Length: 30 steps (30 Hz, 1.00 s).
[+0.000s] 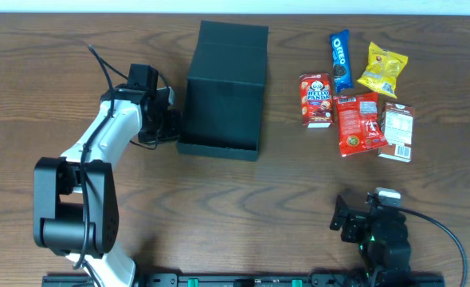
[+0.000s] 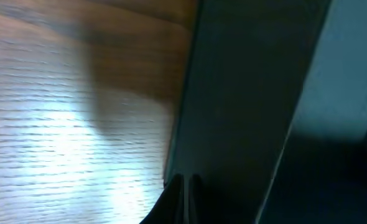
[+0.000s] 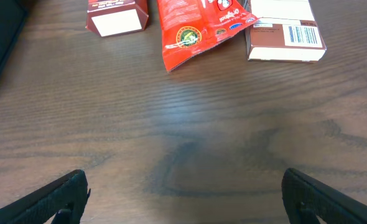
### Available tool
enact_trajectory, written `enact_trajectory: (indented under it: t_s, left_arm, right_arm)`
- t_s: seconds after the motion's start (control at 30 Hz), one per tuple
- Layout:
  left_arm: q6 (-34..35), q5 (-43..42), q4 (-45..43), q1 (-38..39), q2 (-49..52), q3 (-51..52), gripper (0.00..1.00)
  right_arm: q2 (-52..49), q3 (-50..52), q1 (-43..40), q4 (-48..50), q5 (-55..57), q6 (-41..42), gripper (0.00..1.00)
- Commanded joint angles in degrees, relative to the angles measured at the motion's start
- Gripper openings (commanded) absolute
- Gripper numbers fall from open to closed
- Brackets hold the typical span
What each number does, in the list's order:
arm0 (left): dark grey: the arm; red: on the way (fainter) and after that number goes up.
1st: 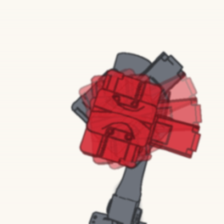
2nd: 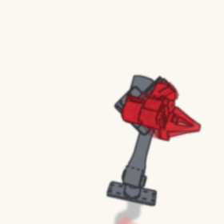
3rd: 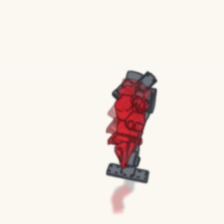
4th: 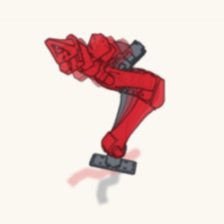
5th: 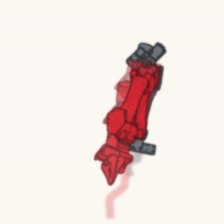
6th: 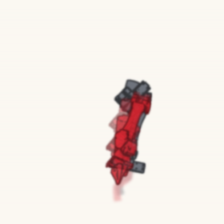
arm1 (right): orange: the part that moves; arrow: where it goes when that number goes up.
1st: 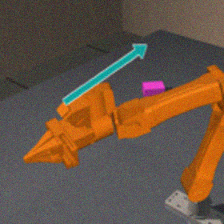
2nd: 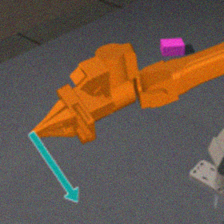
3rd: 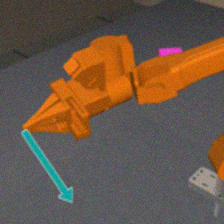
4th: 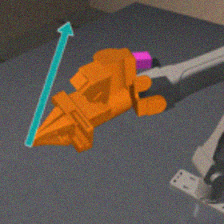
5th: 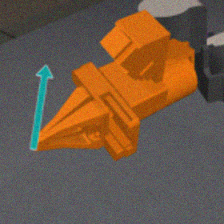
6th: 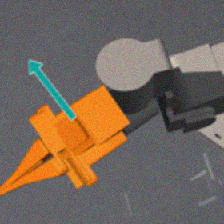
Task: Pack container
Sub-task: 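Swing the lid upright with the left gripper, then pull back left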
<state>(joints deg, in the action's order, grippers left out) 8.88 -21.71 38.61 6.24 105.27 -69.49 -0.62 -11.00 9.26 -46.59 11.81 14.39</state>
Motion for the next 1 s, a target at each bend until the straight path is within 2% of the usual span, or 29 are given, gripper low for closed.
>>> enact_trajectory:
  t_s: [0.0,0.17,0.47,0.83,0.97]
  left_arm:
    - [1.36,-3.82,0.5,0.59,-0.07,0.13,0.06]
    - [3.89,-3.8,1.68,0.66,-0.07,0.13,0.06]
    - [3.98,-2.16,1.03,-0.98,-0.94,-0.85,0.06]
    - [0.07,5.9,-5.62,-3.23,-13.42,-2.16,0.06]
    - [-0.15,7.23,-6.23,-3.23,-14.88,-2.16,0.06]
  right_arm:
    - [0.31,0.61,-0.46,-0.11,0.2,-0.74,0.99]
    - [0.31,0.61,-0.46,-0.11,0.2,-0.74,0.99]
    - [0.31,0.61,-0.46,-0.09,0.2,-0.74,0.99]
    - [0.31,0.61,-0.46,-0.11,0.2,-0.74,0.99]
    - [0.31,0.61,-0.46,-0.11,0.2,-0.74,0.99]
